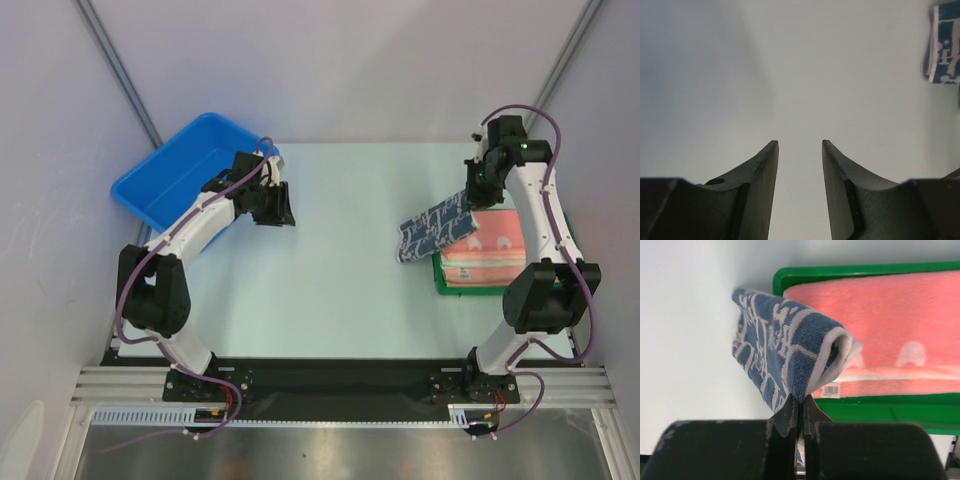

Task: Fold and stack the towels
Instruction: Neatly place the folded towel into the bin

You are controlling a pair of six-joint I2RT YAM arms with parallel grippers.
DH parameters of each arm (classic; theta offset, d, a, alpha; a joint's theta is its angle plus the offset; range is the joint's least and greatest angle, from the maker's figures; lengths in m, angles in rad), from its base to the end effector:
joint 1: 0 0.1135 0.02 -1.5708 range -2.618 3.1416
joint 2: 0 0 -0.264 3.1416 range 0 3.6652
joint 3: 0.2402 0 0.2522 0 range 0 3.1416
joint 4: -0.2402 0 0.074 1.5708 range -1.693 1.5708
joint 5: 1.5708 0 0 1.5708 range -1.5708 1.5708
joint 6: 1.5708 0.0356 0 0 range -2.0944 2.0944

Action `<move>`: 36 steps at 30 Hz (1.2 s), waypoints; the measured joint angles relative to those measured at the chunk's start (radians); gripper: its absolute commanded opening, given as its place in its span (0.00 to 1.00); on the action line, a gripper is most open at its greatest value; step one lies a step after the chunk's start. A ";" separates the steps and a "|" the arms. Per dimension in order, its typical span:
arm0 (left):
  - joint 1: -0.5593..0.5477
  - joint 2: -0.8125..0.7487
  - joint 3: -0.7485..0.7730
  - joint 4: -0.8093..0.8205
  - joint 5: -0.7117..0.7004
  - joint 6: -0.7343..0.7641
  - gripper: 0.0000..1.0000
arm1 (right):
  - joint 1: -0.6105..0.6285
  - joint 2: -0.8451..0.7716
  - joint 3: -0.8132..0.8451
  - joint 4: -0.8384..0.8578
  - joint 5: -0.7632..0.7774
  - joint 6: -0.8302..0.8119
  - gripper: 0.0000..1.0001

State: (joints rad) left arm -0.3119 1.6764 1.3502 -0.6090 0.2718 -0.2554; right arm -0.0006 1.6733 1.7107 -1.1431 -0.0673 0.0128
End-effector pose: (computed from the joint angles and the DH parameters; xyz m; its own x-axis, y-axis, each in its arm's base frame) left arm 0.3429 -0.1206 0.2672 -0.8540 0.0197 -0.5198 0.2393 0.9021 -0.3590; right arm 0.3387 0.0022 0.3473 -0.8941 0.0133 -0.4477 -0.0181 0.9977 0.0658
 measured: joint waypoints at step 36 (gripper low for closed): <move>0.003 0.032 0.033 -0.015 0.021 0.006 0.45 | -0.512 0.311 0.316 -0.055 0.026 -0.015 0.60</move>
State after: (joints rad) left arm -0.3088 1.7084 1.3834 -0.6239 0.2924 -0.2497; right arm -0.5121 1.9846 2.0266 -1.1984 -0.0410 -0.0025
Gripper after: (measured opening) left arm 0.451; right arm 0.594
